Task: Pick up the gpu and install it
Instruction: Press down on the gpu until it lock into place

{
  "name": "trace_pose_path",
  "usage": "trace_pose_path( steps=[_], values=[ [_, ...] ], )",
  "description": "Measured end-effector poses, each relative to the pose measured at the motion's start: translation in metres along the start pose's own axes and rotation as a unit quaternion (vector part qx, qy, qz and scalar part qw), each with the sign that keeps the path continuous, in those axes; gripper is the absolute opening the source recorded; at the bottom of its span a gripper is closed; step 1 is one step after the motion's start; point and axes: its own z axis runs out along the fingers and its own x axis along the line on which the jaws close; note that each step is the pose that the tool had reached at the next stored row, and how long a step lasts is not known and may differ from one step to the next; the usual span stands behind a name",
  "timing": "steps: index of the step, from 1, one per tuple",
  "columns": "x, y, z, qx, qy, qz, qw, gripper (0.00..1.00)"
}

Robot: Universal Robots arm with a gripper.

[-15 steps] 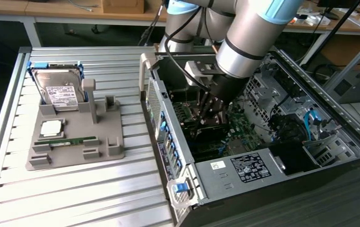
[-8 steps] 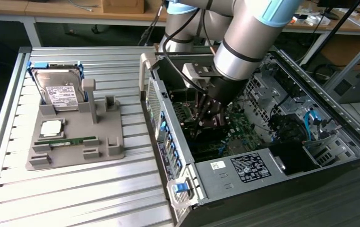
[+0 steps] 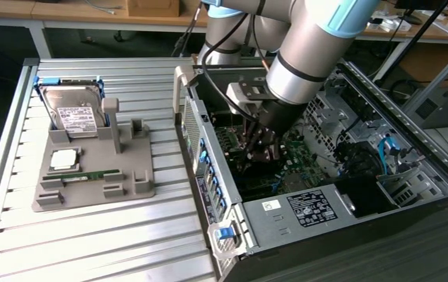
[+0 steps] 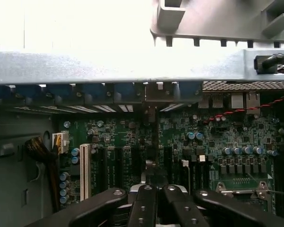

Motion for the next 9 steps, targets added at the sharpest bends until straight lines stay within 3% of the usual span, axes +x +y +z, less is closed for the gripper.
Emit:
trace_pose_path(
  steps=[9],
  values=[
    [0.0002, -0.0003, 0.0021, -0.0001, 0.0008, -0.006, 1.0000, 0.11]
  ],
)
